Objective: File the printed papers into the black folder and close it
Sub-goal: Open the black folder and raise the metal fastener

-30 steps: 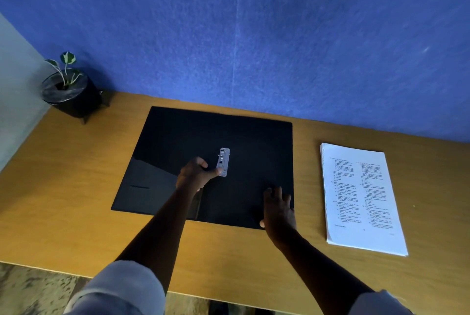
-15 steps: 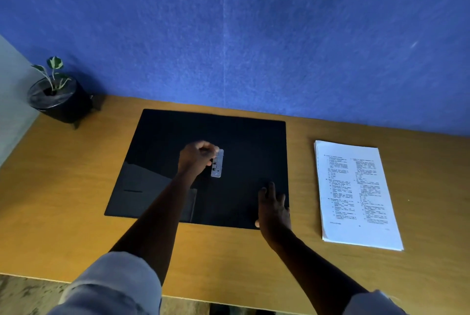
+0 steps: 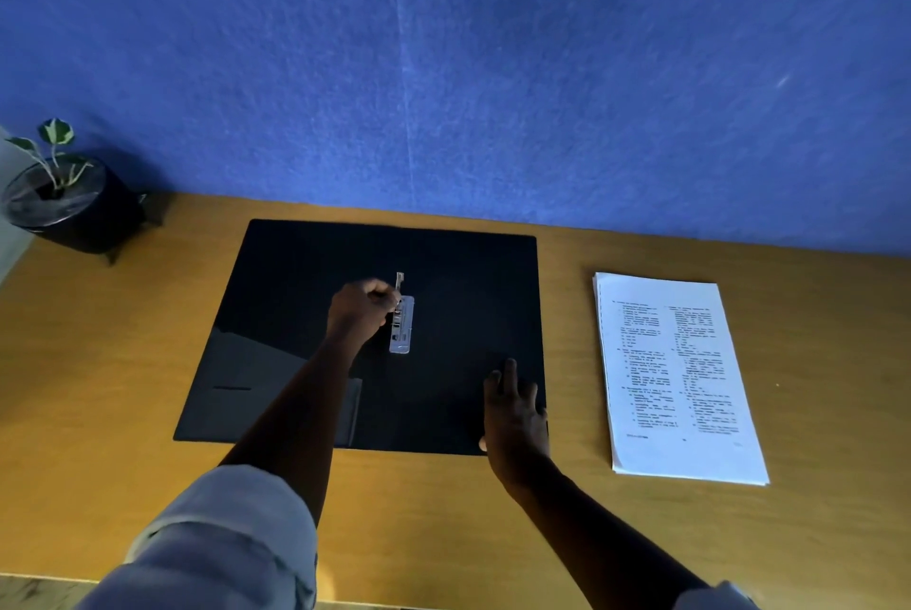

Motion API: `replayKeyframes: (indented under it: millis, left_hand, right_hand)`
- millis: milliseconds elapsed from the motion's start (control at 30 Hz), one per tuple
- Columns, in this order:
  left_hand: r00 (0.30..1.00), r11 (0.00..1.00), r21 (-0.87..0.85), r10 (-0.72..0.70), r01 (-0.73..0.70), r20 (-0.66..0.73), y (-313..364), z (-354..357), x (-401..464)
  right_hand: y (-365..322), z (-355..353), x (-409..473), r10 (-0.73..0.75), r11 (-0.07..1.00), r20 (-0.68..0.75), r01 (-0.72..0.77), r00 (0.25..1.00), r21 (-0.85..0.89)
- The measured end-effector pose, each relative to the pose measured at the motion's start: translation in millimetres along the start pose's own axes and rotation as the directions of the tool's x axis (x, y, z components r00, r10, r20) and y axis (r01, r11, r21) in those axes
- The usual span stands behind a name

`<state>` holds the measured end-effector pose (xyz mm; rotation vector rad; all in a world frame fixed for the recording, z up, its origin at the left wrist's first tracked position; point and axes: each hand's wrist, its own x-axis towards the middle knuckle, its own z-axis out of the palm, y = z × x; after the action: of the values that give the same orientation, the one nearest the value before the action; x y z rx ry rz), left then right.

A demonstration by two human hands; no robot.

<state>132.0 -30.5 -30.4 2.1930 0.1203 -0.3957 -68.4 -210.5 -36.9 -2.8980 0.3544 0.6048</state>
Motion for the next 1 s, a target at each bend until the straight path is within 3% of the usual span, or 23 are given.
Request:
replayKeyframes:
  millis: [167, 533, 767, 1000]
  left_hand:
    - [0.999, 0.997, 0.074, -0.026, 0.027, -0.022, -2.1, 1.9, 5.0]
    - [0.997, 0.997, 0.063, -0.040, 0.043, -0.059, -9.4, 4.2, -6.3]
    - [0.984, 0.978, 0.177, -0.079, 0.107, -0.157, -24.5, 9.9, -34.7]
    - [0.992, 0.961, 0.277, 0.051, -0.017, -0.117, -39.5, 26.3, -87.7]
  right_hand:
    - [-1.3, 0.2, 0.7, 0.001, 1.000, -0.009, -0.001, 1.000, -0.019]
    - [-1.4, -2.2, 0.4, 0.003, 1.000, 0.013, -0.003, 1.000, -0.019]
    - [-1.5, -6.3, -1.2, -0.002, 1.000, 0.020, 0.002, 1.000, -0.014]
    - [2.7, 2.8, -0.4, -0.006, 1.000, 0.030, 0.006, 1.000, 0.003]
